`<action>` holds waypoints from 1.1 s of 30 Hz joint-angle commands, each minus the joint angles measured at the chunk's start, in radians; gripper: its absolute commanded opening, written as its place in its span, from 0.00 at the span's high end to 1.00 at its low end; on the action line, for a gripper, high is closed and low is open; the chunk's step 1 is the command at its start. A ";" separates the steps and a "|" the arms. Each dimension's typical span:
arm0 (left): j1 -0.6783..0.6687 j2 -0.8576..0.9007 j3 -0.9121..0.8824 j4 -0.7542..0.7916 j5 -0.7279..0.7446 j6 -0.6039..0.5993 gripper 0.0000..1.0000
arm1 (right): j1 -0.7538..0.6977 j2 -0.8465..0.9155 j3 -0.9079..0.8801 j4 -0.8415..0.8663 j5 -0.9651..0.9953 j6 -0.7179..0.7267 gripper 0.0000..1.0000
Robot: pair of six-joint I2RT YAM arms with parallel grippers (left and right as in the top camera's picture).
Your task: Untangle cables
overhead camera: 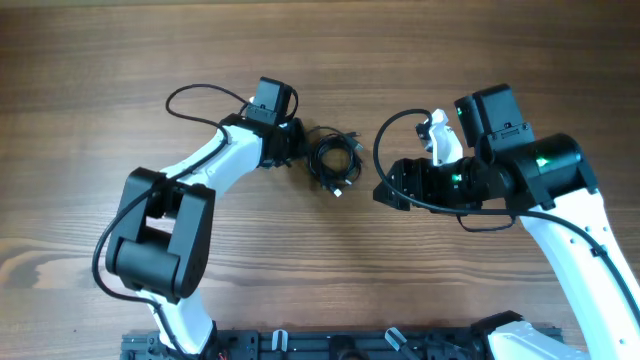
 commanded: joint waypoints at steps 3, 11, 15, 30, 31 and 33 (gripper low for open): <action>-0.006 0.034 0.010 0.022 -0.017 0.002 0.96 | 0.006 0.006 0.010 0.004 0.018 0.015 0.17; -0.003 -0.243 0.011 0.023 0.329 0.034 0.96 | 0.006 0.006 0.010 0.007 0.074 0.016 0.00; -0.012 -0.542 0.011 0.034 0.357 -0.004 0.96 | 0.006 0.006 0.010 0.064 0.089 0.034 0.00; -0.012 -0.707 0.011 0.656 0.358 -0.593 0.96 | 0.006 0.016 0.010 0.341 -0.127 -0.032 0.00; -0.012 -0.707 0.011 0.706 0.357 -0.649 0.96 | 0.006 0.016 0.010 0.371 -0.127 -0.031 0.00; -0.012 -0.706 0.011 0.800 0.336 -0.763 0.96 | 0.006 0.016 0.010 0.455 -0.117 -0.003 0.00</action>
